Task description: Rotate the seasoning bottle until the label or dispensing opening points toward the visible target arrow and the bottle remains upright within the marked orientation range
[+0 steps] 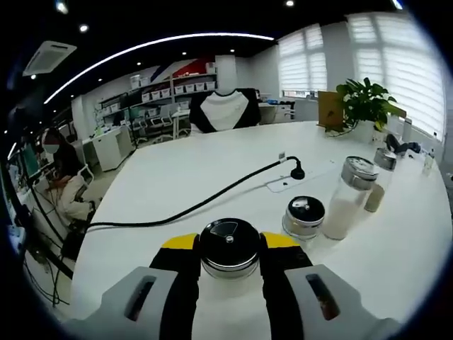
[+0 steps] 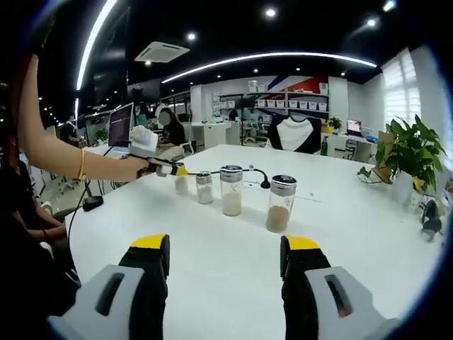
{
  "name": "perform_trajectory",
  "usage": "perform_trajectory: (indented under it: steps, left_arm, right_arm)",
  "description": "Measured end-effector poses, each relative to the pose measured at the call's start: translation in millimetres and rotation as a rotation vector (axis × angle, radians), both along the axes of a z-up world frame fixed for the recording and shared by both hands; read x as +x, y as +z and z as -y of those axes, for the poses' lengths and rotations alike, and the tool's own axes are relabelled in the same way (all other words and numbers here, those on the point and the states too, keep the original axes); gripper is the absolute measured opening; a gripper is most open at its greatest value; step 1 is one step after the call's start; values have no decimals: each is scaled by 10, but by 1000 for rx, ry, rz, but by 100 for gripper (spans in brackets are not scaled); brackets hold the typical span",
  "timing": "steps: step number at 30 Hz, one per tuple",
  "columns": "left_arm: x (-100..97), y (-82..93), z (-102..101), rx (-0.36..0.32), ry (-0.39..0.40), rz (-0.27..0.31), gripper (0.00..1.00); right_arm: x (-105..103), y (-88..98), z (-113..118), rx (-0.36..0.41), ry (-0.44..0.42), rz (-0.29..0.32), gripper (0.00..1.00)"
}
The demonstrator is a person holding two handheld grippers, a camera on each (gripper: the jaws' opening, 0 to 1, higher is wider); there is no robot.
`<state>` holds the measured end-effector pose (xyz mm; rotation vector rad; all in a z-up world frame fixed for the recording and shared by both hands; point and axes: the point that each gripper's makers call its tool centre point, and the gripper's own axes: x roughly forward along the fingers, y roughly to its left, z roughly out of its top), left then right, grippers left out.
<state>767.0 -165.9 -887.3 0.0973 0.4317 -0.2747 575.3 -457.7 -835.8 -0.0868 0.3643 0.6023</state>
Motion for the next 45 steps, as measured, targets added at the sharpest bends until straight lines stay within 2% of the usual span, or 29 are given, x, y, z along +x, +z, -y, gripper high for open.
perform_trajectory:
  steps: [4, 6, 13, 29, 33, 39, 41, 45]
  left_arm:
    - [-228, 26, 74, 69, -55, 3, 34]
    - [-314, 44, 85, 62, -56, -10, 34]
    - [-722, 132, 148, 45, -66, 2, 34]
    - [-1353, 154, 101, -4, 8, -5, 34]
    - [-1526, 123, 158, -2, 25, -10, 34]
    - [-1665, 84, 220, -25, 33, -19, 34]
    - [-1826, 52, 265, -43, 46, -29, 34]
    - [-1960, 23, 314, -34, 25, -42, 34]
  right_arm:
    - [-17, 25, -86, 11, 34, 3, 62]
    - [-30, 46, -137, 11, 56, 10, 62]
    - [-123, 79, -253, 18, 110, 17, 62]
    - [-382, 66, -317, 26, 184, 10, 61]
    - [-421, 76, -354, 29, 203, 12, 61]
    - [-447, 92, -403, 41, 217, 6, 61]
    - [-498, 143, -497, 50, 247, 13, 61]
    - [-541, 157, -565, 49, 275, 12, 61]
